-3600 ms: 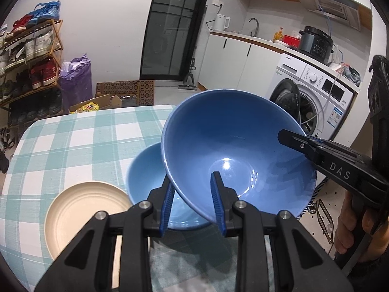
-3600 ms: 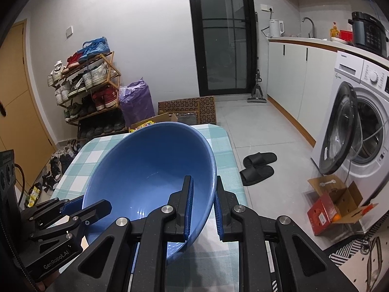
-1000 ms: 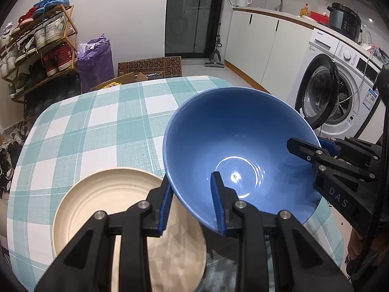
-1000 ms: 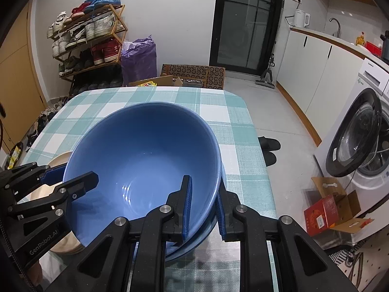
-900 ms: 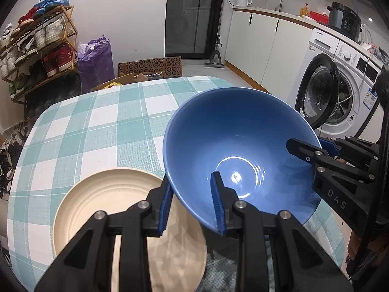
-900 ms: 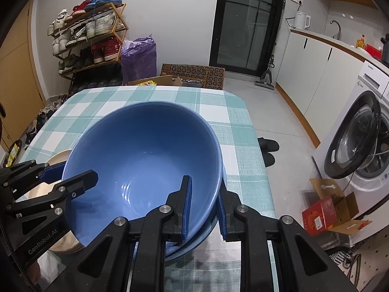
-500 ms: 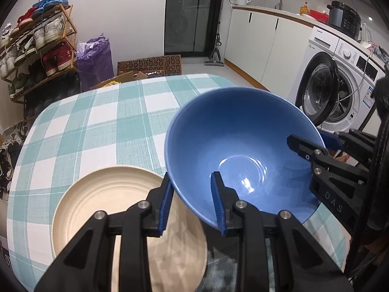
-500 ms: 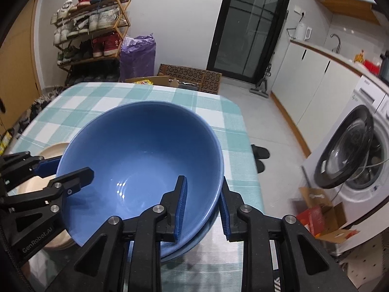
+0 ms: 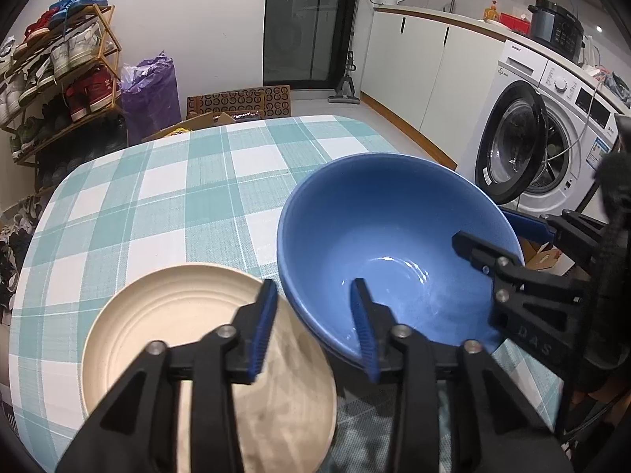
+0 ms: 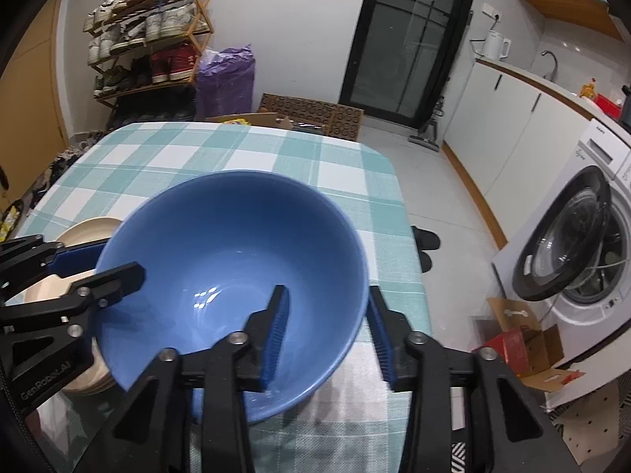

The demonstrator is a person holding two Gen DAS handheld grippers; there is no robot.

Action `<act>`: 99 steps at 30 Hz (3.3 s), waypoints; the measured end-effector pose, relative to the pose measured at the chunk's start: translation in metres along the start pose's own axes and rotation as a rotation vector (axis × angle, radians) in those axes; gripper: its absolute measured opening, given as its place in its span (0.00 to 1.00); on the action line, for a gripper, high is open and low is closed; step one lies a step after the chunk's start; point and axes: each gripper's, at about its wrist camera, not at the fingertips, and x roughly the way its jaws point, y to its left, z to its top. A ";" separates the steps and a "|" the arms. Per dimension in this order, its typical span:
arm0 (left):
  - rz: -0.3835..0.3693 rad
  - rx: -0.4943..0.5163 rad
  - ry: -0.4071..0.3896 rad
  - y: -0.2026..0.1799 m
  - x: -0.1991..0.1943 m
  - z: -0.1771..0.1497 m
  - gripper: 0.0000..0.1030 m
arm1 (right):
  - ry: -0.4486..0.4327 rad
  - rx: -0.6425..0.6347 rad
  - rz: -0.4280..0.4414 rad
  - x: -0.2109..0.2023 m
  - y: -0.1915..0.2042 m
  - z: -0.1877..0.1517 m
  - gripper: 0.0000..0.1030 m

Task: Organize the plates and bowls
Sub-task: 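Lower the darker blue bowl into the light blue bowl and open both tools, then close both tools on the rim of the stacked blue bowls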

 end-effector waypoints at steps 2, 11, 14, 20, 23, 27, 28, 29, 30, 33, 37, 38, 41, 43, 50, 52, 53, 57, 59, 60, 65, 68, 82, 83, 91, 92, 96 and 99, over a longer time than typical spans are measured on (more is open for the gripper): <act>-0.005 0.001 0.002 0.001 0.000 0.000 0.41 | -0.010 -0.001 0.015 -0.002 0.000 -0.001 0.55; -0.028 -0.022 0.022 0.011 -0.007 -0.001 0.58 | -0.036 0.032 0.045 -0.015 -0.007 -0.004 0.79; -0.035 -0.017 0.019 0.014 -0.010 -0.003 0.82 | -0.041 0.059 0.076 -0.018 -0.013 -0.005 0.83; -0.086 -0.028 -0.008 0.020 -0.019 -0.005 0.99 | -0.059 0.107 0.125 -0.024 -0.023 -0.007 0.99; -0.113 -0.055 -0.014 0.026 -0.018 -0.005 1.00 | -0.055 0.136 0.157 -0.023 -0.028 -0.010 0.99; -0.135 -0.087 -0.010 0.032 -0.011 -0.005 1.00 | -0.054 0.152 0.192 -0.022 -0.030 -0.016 0.99; -0.131 -0.087 -0.008 0.032 -0.010 -0.005 1.00 | -0.056 0.151 0.196 -0.022 -0.030 -0.018 0.99; -0.126 -0.089 -0.005 0.033 -0.008 -0.005 1.00 | -0.058 0.151 0.199 -0.022 -0.030 -0.019 0.99; -0.127 -0.093 -0.002 0.033 -0.007 -0.005 1.00 | -0.060 0.154 0.201 -0.022 -0.030 -0.021 0.99; -0.141 -0.114 0.007 0.035 -0.004 -0.005 1.00 | -0.057 0.174 0.216 -0.019 -0.032 -0.025 0.99; -0.145 -0.130 0.017 0.035 0.001 -0.003 1.00 | -0.052 0.195 0.241 -0.015 -0.034 -0.027 0.99; -0.147 -0.134 0.019 0.035 0.002 -0.003 1.00 | -0.049 0.197 0.243 -0.014 -0.034 -0.027 0.99; -0.150 -0.140 0.030 0.034 0.005 -0.002 1.00 | -0.045 0.203 0.242 -0.011 -0.035 -0.028 0.99; -0.145 -0.139 0.036 0.033 0.007 -0.002 1.00 | -0.042 0.213 0.247 -0.009 -0.036 -0.027 0.99; -0.124 -0.151 0.048 0.031 0.014 0.001 0.98 | -0.031 0.258 0.279 -0.001 -0.045 -0.027 0.99; -0.130 -0.150 0.054 0.031 0.015 0.001 0.98 | -0.027 0.268 0.289 0.001 -0.047 -0.027 0.99; -0.132 -0.149 0.053 0.031 0.016 0.001 0.98 | -0.026 0.274 0.296 0.003 -0.047 -0.027 0.99; -0.140 -0.133 0.050 0.028 0.016 0.003 0.96 | -0.021 0.285 0.310 0.006 -0.049 -0.027 0.99; -0.143 -0.126 0.055 0.026 0.017 0.003 0.92 | -0.013 0.293 0.322 0.009 -0.049 -0.027 0.99; -0.144 -0.126 0.058 0.026 0.018 0.004 0.92 | -0.009 0.298 0.326 0.010 -0.049 -0.027 0.99; -0.160 -0.141 0.071 0.027 0.023 0.003 0.86 | 0.008 0.317 0.350 0.018 -0.051 -0.027 0.95; -0.181 -0.139 0.070 0.026 0.023 0.003 0.80 | 0.010 0.320 0.364 0.020 -0.051 -0.028 0.93; -0.235 -0.130 0.074 0.022 0.023 0.005 0.51 | 0.002 0.341 0.423 0.018 -0.047 -0.024 0.70; -0.239 -0.129 0.075 0.021 0.022 0.005 0.49 | 0.003 0.338 0.415 0.018 -0.046 -0.024 0.70; -0.226 -0.118 0.073 0.020 0.021 0.004 0.43 | 0.008 0.338 0.392 0.017 -0.046 -0.025 0.65; -0.222 -0.116 0.073 0.020 0.020 0.004 0.42 | 0.007 0.340 0.391 0.016 -0.047 -0.026 0.65; -0.209 -0.118 0.072 0.020 0.019 0.004 0.38 | 0.006 0.351 0.384 0.016 -0.049 -0.027 0.59; -0.206 -0.120 0.070 0.021 0.018 0.004 0.38 | 0.005 0.351 0.385 0.016 -0.051 -0.028 0.57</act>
